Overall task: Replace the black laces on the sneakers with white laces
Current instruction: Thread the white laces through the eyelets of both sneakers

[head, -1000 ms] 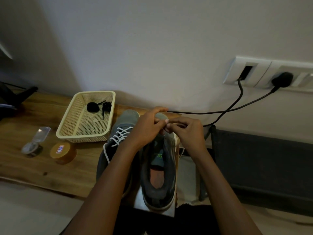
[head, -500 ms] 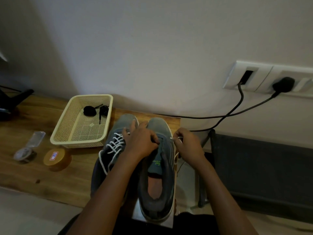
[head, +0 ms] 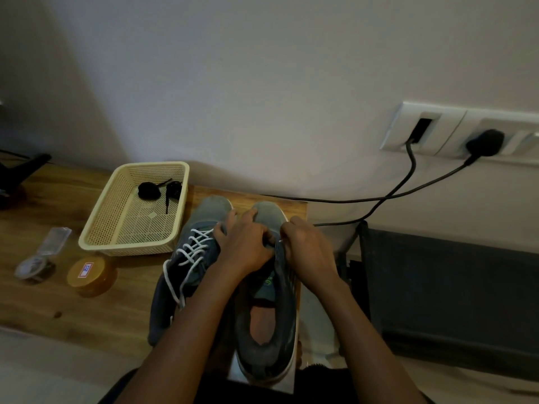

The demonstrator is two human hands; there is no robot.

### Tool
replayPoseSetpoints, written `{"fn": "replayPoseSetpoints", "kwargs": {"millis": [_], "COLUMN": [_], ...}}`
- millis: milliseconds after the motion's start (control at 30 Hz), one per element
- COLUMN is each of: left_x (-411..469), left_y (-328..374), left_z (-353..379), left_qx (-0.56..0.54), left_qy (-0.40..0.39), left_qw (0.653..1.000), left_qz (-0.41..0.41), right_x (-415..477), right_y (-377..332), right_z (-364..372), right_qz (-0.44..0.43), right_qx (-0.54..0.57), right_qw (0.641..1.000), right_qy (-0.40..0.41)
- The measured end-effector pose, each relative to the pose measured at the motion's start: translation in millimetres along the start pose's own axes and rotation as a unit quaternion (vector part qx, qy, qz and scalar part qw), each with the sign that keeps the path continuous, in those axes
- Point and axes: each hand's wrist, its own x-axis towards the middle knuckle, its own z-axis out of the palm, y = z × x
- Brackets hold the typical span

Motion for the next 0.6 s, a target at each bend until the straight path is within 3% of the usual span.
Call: {"fn": "replayPoseSetpoints", "kwargs": {"millis": [167,367,600], "left_x": [1,-2,-2], "left_y": [-2,0,2], "left_z": [2,3,5], "left_qx": [-0.003,0.005,0.008], "left_qy": [0.007,0.035,0.024], "left_qw": [1.000,0.999,0.999], "left_qz": [0.007,-0.008,-0.019], "right_x": [1,5,5], "right_y": [0,11,12], "right_z": [6,5,16], "right_qz": [0.005,0.119,0.149], "right_qx": [0.012,0.165,0.157], "right_qw": [1.000,0.979,0.976], "right_qy": [-0.018,-0.032,-0.037]}}
